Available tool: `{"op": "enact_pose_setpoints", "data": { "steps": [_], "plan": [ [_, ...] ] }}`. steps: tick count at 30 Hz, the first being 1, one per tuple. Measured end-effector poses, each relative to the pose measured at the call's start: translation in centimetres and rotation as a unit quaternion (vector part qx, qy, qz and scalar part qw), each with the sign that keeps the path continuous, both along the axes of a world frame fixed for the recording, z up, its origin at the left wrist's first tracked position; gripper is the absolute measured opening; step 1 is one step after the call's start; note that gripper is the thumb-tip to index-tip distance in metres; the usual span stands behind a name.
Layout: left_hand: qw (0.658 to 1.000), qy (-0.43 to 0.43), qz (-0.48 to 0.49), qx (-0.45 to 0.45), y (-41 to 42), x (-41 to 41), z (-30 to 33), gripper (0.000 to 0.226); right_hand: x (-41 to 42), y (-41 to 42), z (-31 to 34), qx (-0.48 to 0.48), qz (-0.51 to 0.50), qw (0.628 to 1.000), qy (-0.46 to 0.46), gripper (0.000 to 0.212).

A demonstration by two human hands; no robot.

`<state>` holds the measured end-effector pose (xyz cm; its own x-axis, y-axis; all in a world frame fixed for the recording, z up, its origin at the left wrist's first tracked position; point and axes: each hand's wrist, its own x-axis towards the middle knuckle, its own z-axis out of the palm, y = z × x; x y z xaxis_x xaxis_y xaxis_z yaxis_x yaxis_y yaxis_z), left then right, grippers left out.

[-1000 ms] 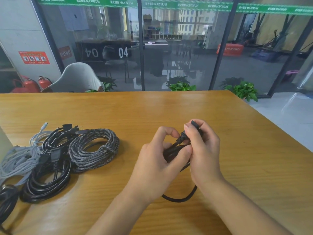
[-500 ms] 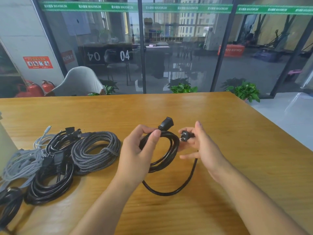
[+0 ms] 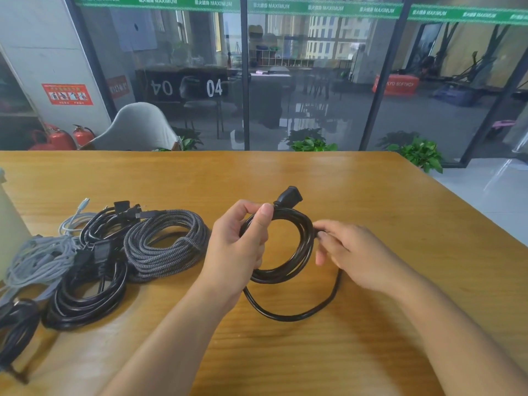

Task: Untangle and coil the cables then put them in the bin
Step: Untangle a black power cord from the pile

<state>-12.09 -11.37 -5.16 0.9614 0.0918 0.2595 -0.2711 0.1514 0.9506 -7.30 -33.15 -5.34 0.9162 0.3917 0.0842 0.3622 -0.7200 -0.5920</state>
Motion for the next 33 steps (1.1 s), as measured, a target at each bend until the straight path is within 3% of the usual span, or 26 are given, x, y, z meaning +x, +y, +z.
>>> {"op": "enact_pose_setpoints", "data": {
  "steps": [4, 8, 13, 16, 19, 23, 25, 28, 33],
  "plan": [
    [1.000, -0.009, 0.000, 0.015, 0.0, 0.1, -0.3, 0.034, 0.3, -0.1, -0.5, -0.072, -0.001, 0.989, -0.131, 0.028],
    [1.000, -0.013, -0.012, 0.013, -0.2, 0.0, -0.2, 0.024, 0.9, -0.4, -0.7, 0.027, -0.011, 0.988, -0.154, 0.021],
    [1.000, -0.011, -0.022, 0.020, -0.5, -0.2, -0.2, 0.021, 0.6, 0.9, -1.1, 0.226, 0.089, 0.970, 0.012, 0.025],
    [0.999, -0.013, -0.020, 0.027, -0.6, -0.3, -0.4, 0.029, 0.3, 1.7, -1.2, 0.318, 0.100, 0.938, 0.091, 0.028],
    [0.999, -0.015, -0.005, 0.035, -0.5, -0.1, -0.6, 0.029, -0.1, 2.1, -1.2, 0.396, 0.108, 0.891, 0.191, 0.049],
    [0.998, -0.014, 0.033, 0.055, 0.0, 0.3, -0.9, 0.027, -0.4, 2.2, -1.0, 0.433, 0.185, 0.842, 0.263, 0.065],
    [0.997, -0.023, 0.037, 0.069, -0.2, 0.3, -1.1, 0.025, -0.8, 2.8, -1.1, 0.419, 0.178, 0.859, 0.237, 0.062],
    [0.997, -0.030, 0.036, 0.067, -0.6, 0.2, -1.3, 0.018, -1.7, 4.5, -1.9, 0.418, 0.090, 0.893, 0.138, 0.049],
    [0.997, -0.014, 0.056, 0.057, -0.6, 0.3, -1.3, 0.019, -1.7, 5.4, -2.2, 0.420, -0.003, 0.907, 0.020, 0.035]
  ]
}}
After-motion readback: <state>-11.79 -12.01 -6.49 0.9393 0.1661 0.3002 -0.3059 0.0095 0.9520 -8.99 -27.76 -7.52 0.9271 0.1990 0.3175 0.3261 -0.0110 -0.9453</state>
